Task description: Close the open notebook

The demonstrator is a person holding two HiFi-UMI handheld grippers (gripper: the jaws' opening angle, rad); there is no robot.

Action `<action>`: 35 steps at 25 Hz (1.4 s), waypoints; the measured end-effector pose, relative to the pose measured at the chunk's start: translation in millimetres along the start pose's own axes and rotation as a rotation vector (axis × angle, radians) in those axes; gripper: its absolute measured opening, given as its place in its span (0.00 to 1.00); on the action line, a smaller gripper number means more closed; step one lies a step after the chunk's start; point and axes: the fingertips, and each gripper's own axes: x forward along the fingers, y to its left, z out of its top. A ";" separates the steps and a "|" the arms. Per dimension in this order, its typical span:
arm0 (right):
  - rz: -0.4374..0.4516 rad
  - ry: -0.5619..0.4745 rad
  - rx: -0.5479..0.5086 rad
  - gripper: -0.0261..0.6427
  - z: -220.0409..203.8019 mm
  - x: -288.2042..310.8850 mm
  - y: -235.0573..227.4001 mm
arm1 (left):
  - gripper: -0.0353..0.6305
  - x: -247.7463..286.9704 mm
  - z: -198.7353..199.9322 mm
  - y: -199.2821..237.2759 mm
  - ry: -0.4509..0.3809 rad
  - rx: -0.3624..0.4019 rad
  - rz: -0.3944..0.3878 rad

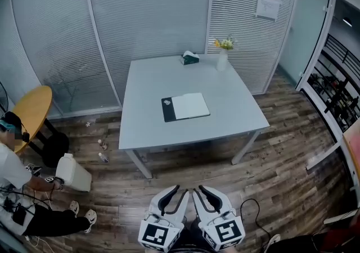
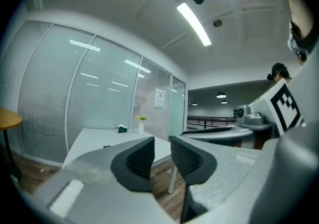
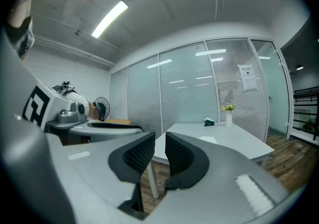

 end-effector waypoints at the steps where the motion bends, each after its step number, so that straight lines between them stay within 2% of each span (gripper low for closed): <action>1: 0.001 0.001 0.001 0.14 0.0 1.8 0.5 | 0.19 0.6 1.1 1.1 0.004 0.000 0.001; 6: 0.018 0.001 0.012 0.16 -1.6 8.8 -3.8 | 0.19 7.0 -2.9 7.0 0.018 0.000 0.002; 9: 0.011 0.014 0.030 0.16 -3.6 13.5 -12.1 | 0.19 15.5 -3.2 8.9 0.027 -0.054 0.009; 16: 0.046 0.017 0.021 0.16 7.3 49.4 -20.8 | 0.19 39.5 3.0 36.6 0.024 -0.085 0.024; 21: 0.056 0.002 0.031 0.16 17.9 85.1 -39.9 | 0.19 71.2 11.0 63.9 0.030 -0.067 0.025; 24: 0.064 0.019 0.036 0.16 20.3 102.4 -49.4 | 0.19 86.7 13.4 75.1 0.030 -0.101 0.028; 35: 0.088 0.017 0.027 0.17 38.1 159.8 -92.5 | 0.19 138.6 31.6 117.0 0.027 -0.110 0.084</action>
